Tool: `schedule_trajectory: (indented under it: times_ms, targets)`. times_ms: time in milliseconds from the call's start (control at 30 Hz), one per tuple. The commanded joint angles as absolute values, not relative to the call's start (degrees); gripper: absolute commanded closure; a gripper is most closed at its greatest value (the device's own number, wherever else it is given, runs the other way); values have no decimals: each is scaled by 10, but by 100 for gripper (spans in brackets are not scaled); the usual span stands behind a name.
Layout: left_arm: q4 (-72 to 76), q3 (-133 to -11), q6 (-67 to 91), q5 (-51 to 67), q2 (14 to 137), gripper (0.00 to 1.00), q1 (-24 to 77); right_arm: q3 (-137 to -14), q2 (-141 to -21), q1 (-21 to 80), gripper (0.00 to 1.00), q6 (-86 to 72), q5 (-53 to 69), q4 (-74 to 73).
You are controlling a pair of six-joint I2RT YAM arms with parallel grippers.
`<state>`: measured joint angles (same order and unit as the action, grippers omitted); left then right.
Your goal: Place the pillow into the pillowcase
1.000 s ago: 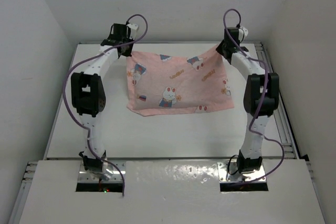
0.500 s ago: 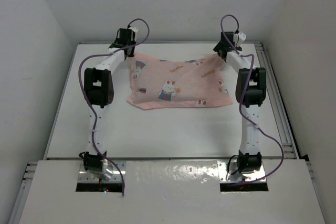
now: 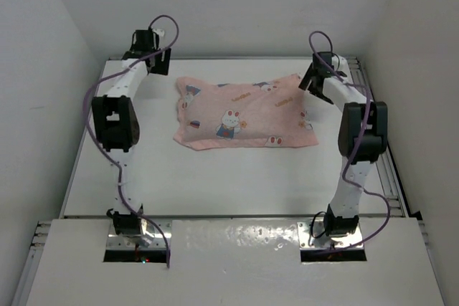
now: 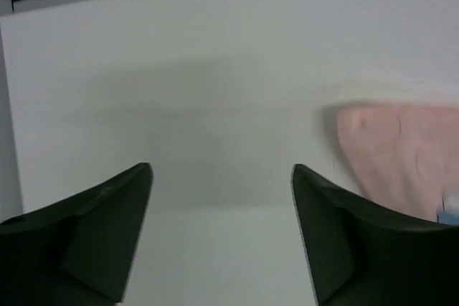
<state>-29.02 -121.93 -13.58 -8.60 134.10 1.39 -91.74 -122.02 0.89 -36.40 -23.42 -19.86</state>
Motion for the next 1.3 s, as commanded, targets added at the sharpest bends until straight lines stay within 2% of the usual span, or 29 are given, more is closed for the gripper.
schedule_trajectory:
  times_ms: [0,100,133,200,333,600,767,800,867,900,967,1000,1067,1267]
  targets:
    - [-351,-1128,-154,26,1189,28,11,-843,-1124,6,2,-372,-245,-257]
    - [-384,-1000,-163,82,1113,45,17,-731,-1056,4,6,-405,-199,-258]
    - [-412,-953,-160,112,1094,55,22,-686,-1033,3,6,-412,-164,-244]
    - [-438,-917,-156,154,1083,62,31,-656,-1021,3,10,-421,-145,-239]
    - [-433,-817,-140,161,1064,61,47,-611,-1018,3,20,-445,-118,-225]
    - [-338,-720,-108,135,1055,43,69,-583,-1042,3,25,-461,-67,-218]
    - [-291,-688,-113,109,1074,43,83,-545,-1029,3,28,-478,-76,-200]
    - [-281,-683,-112,93,1079,46,85,-543,-1030,-14,28,-482,-82,-197]
    - [-279,-684,-108,95,1097,55,86,-548,-1040,-25,36,-483,-79,-194]
    - [-284,-687,-107,107,1102,69,86,-555,-1043,-29,48,-483,-71,-206]
    - [-301,-697,-112,120,1107,87,85,-563,-1043,-33,68,-479,-61,-211]
    - [-309,-702,-116,130,1106,100,84,-563,-1038,-33,87,-477,-62,-214]
    - [-358,-742,-133,138,1102,100,80,-557,-1013,-33,100,-473,-64,-217]
    - [-518,-914,-223,135,1069,100,74,-567,-933,-8,100,-425,-72,-224]
